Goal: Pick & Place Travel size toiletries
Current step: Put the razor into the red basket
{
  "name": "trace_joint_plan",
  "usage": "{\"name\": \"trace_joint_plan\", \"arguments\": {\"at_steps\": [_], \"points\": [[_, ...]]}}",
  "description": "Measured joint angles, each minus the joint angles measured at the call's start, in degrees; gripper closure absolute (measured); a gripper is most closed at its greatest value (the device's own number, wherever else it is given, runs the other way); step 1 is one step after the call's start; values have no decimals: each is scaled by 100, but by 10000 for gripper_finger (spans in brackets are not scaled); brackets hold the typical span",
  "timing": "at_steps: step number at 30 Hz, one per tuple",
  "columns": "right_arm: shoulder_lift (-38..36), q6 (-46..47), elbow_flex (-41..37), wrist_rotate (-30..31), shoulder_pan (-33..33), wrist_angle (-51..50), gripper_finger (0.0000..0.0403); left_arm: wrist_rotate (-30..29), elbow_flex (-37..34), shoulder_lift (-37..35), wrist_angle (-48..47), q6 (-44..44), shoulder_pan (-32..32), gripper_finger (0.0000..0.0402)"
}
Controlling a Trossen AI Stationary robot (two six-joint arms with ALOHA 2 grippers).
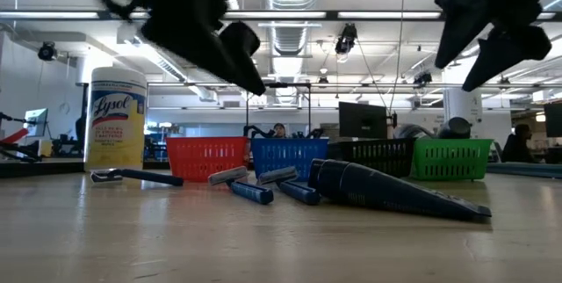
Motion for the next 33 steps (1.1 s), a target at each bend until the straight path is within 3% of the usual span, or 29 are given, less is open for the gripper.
{"name": "trace_joint_plan", "arguments": {"at_steps": [4,12,19,33], "points": [[0,224,-6,2,297,-14,72,46,134,386,-125,1407,-169,147],[4,552,-6,-1,478,-21,83,54,860,1307,-731,2626,-159,161],[4,683,-6,-5,473,-12,79,68,1305,1805,-1644,2797,-34,179],[4,827,-6,2,469,14,65,361,1333,2010,-1755,2794,292,293]]}}
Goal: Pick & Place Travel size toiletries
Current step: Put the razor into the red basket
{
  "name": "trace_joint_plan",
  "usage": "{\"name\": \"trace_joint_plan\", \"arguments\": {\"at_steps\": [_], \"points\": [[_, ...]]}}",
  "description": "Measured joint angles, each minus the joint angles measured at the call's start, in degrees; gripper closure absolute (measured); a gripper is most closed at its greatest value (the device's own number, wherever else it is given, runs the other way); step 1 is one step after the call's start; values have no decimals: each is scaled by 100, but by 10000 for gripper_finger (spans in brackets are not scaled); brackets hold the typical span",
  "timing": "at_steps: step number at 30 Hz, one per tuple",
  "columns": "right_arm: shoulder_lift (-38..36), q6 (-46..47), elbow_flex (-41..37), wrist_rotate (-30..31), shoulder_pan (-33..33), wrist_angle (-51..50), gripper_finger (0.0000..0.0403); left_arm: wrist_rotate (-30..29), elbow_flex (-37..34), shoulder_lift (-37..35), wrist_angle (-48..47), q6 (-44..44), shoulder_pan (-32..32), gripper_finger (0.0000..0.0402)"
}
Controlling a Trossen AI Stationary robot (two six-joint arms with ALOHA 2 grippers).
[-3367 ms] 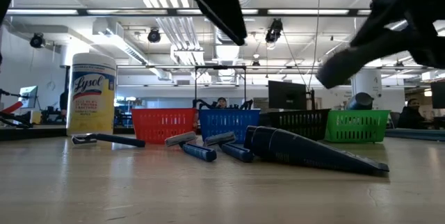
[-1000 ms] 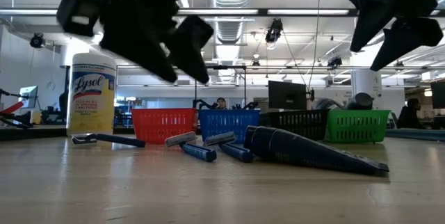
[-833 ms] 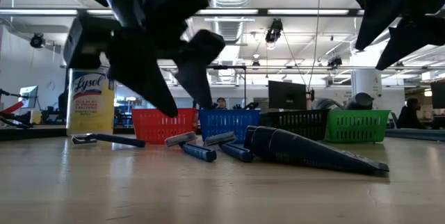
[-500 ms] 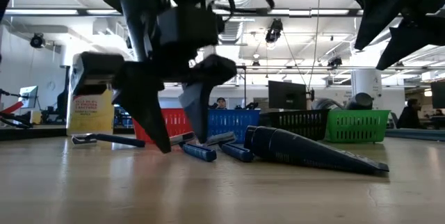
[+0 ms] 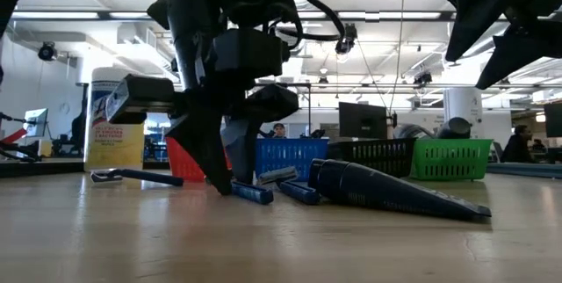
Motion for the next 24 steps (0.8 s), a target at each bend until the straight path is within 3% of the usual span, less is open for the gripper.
{"name": "trace_joint_plan", "arguments": {"at_steps": [11,17,21,24], "points": [[0,2,0,3,0,-2,99,162,-1,-178,-416,-398,-3,375],[0,-44,0,23,0,-6,113,91,246,-564,-1152,-855,-16,380],[0,2,0,142,0,-4,118,-121,306,-927,-1415,-1724,-22,380],[-9,15,35,197,0,-16,118,-325,242,-1357,-1364,-2980,33,380]]}}
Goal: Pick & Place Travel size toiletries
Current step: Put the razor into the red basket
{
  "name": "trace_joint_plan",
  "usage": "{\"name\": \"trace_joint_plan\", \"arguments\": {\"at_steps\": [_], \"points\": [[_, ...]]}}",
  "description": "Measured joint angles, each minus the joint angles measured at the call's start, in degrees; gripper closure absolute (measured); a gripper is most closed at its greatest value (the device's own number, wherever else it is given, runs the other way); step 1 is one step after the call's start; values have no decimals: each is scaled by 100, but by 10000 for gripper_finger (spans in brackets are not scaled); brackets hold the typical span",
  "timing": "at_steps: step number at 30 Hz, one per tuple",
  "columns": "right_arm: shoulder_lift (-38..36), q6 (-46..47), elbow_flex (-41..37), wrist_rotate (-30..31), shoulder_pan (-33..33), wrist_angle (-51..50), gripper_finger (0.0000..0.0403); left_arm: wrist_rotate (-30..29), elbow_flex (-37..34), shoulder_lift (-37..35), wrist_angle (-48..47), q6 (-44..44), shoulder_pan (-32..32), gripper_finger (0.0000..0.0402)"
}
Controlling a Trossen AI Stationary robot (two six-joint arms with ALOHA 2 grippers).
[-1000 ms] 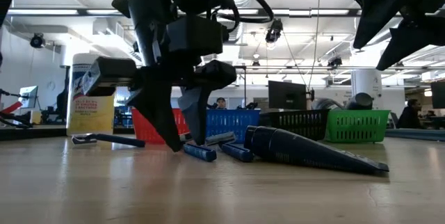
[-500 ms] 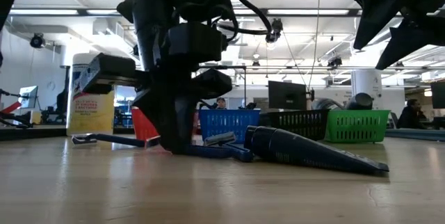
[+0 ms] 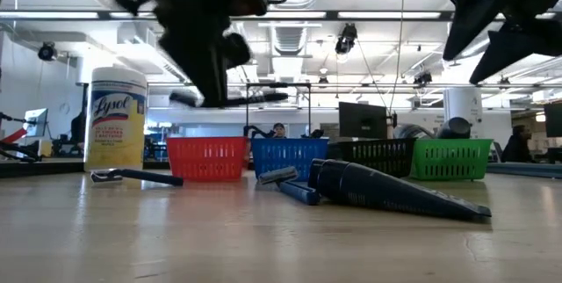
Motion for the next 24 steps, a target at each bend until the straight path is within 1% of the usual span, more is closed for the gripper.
{"name": "trace_joint_plan", "arguments": {"at_steps": [4,8,10,12,14,17,20,22,24], "points": [[-13,-30,113,141,0,-5,107,-486,-214,-489,-41,-2017,143,378],[-15,-134,261,336,0,-14,93,-1079,-452,-1066,16,-3818,347,379],[-15,-190,312,463,-2,-20,87,-1388,-670,-1345,16,-4799,529,380],[-15,-191,357,632,-2,-25,82,-1654,-900,-1615,25,-5589,784,378],[-15,-189,378,751,-2,-26,78,-1822,-1159,-1853,163,-6136,1058,374],[-15,-189,381,811,-7,-31,73,-1846,-1641,-2012,652,-6612,1477,371],[-15,-191,381,822,-7,-29,69,-1653,-2096,-2011,1328,-7193,1816,371],[-15,-198,381,824,-7,-29,67,-1553,-2311,-1958,1747,-7468,1920,371],[-15,-210,381,824,-7,-31,65,-1487,-2432,-1864,1844,-7601,1940,371]]}}
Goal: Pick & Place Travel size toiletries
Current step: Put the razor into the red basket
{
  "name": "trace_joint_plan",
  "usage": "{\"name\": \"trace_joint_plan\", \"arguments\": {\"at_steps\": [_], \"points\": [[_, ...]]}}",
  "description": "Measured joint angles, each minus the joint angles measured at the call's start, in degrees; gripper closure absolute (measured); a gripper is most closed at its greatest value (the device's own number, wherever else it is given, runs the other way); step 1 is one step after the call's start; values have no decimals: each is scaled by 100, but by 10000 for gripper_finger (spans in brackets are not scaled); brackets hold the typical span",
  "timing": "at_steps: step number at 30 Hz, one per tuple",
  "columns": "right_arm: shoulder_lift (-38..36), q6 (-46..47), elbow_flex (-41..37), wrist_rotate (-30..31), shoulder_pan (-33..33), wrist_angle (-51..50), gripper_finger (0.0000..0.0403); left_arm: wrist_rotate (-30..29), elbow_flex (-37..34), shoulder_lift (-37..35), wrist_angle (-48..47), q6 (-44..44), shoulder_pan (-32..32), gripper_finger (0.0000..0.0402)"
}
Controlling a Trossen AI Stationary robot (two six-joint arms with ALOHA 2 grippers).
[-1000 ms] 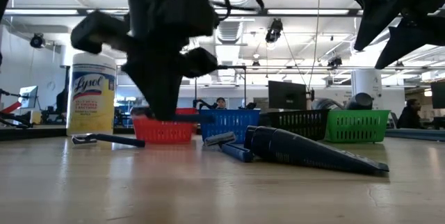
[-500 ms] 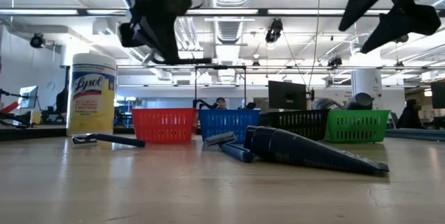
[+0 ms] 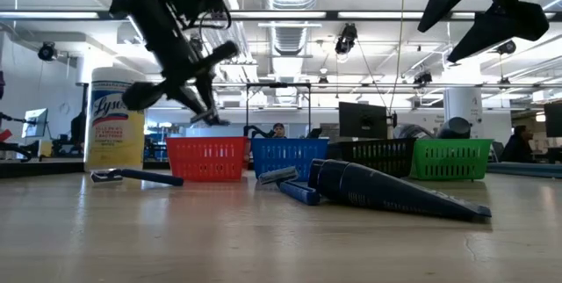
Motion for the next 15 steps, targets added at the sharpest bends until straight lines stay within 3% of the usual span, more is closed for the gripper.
{"name": "trace_joint_plan", "arguments": {"at_steps": [7,15], "points": [[0,-2,-4,-2,2,-48,71,-54,-62,286,-42,-93,-17,355],[0,0,-8,-4,4,-131,96,-125,-64,375,-47,-139,-40,287]]}}
